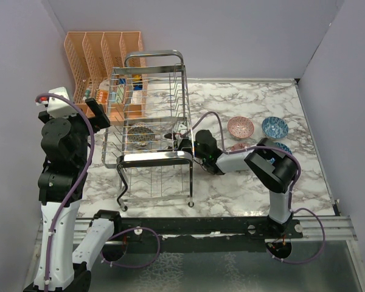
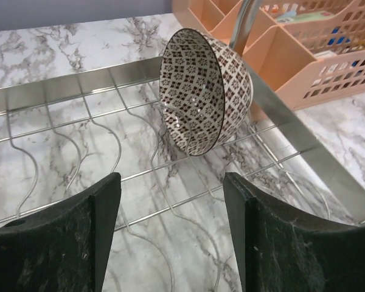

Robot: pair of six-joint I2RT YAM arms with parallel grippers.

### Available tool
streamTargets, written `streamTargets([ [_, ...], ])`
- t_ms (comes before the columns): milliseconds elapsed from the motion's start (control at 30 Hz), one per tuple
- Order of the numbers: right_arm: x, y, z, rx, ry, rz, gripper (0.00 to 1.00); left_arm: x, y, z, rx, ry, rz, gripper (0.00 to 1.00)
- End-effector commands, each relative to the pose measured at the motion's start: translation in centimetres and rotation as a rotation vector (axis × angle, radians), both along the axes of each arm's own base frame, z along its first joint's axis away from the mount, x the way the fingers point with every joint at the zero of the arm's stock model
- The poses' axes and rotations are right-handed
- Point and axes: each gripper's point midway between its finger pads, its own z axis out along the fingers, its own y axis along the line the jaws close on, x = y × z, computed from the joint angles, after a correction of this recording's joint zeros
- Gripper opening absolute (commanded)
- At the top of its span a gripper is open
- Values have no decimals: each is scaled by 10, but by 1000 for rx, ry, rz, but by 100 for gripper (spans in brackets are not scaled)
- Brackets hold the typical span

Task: Load the bowls into the dish rack

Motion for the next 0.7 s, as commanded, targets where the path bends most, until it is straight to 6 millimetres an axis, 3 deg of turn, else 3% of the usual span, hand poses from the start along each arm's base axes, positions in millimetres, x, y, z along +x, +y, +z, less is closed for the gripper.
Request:
streamTargets([
  [0, -11, -12, 15, 49, 87, -16, 68, -4, -2, 13, -6, -43, -11, 99],
  [133, -8, -30, 26, 74, 147, -103, 69, -6, -2, 14, -5, -48, -11, 99],
  [300, 1, -60, 27, 47, 270, -290, 68, -9, -2, 14, -8, -52, -15, 99],
  [500, -3, -131, 16, -22, 512, -661, 63, -12, -5, 20, -11, -63, -29, 99],
  [667, -30, -180, 15, -111, 674, -856, 61, -13, -7, 22, -13, -67, -39, 99],
])
